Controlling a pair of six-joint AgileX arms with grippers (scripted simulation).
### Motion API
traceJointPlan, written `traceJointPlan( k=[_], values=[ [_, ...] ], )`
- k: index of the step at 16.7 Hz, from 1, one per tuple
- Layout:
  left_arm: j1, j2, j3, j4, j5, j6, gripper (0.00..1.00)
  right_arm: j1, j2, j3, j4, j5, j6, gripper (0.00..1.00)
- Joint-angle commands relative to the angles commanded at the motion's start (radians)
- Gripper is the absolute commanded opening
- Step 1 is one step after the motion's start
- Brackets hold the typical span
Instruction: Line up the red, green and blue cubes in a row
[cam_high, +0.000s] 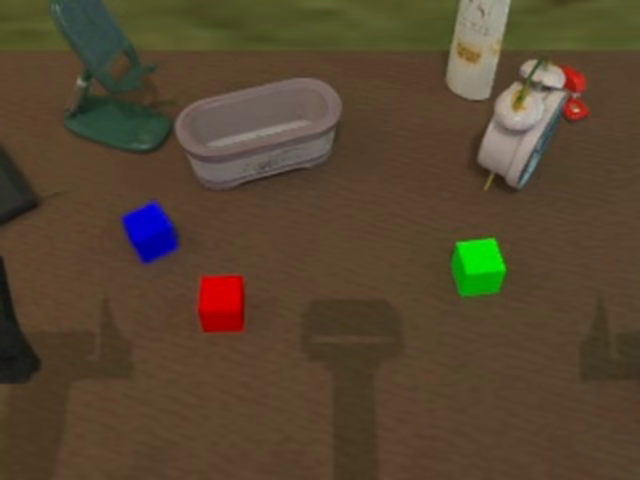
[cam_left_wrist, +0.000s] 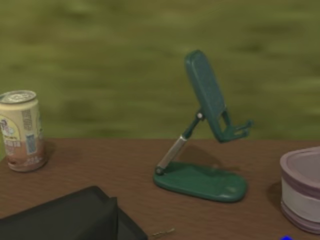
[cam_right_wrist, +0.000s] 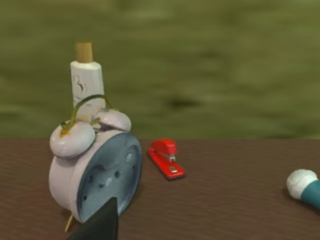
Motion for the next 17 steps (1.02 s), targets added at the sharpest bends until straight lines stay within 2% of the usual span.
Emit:
traceJointPlan(
  k=[4,8,17],
  values=[
    [-0.007,0.031,0.03,-0.015,-0.002,-0.01,1.0,0.0,0.0,0.0,0.0,0.0,0.0,1.0],
    [-0.054,0.22,0.198,-0.117,-0.004,-0.062,1.0,0.0,0.0,0.0,0.0,0.0,0.0,1.0],
    [-0.254,1.1,0.818,-0.594,0.006,-0.259,1.0,0.0,0.0,0.0,0.0,0.0,0.0,1.0]
  ],
)
